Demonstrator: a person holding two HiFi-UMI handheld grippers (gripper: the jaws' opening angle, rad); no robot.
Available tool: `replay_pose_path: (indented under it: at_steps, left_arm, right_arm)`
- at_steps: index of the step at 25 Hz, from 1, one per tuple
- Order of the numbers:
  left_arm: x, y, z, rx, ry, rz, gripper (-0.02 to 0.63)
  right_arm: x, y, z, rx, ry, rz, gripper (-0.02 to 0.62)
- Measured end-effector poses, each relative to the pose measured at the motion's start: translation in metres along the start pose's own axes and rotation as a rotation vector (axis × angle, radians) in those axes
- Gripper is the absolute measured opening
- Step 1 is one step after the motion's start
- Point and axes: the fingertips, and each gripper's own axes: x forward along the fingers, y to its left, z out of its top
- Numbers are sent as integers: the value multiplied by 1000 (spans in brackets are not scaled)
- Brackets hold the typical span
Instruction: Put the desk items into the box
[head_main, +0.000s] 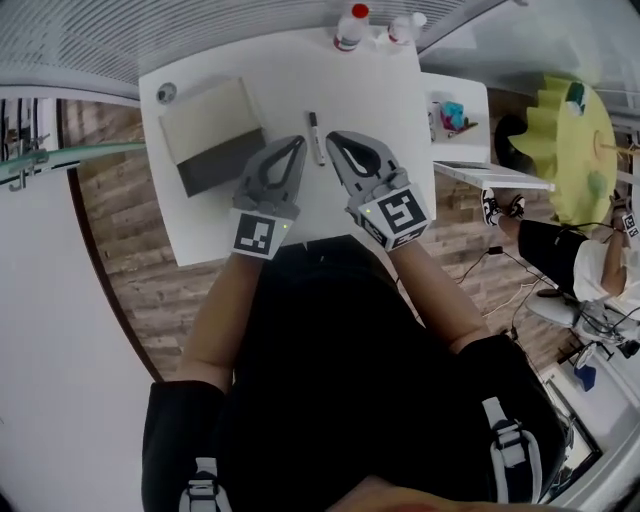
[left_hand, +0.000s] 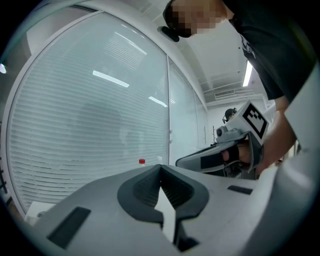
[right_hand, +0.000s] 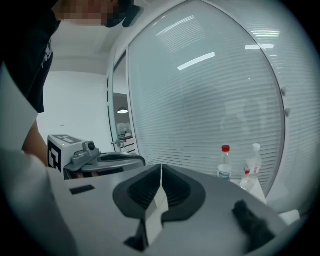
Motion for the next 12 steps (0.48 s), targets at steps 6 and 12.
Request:
replay_pose_path:
  at_steps: [6, 12]
  left_arm:
    - [15, 23, -35, -8, 20, 7, 2]
    - [25, 31, -64, 3, 36, -7, 2]
  right_arm:
    - [25, -27, -52, 47, 100, -124, 17]
    - [50, -33, -117, 132, 267, -153, 19]
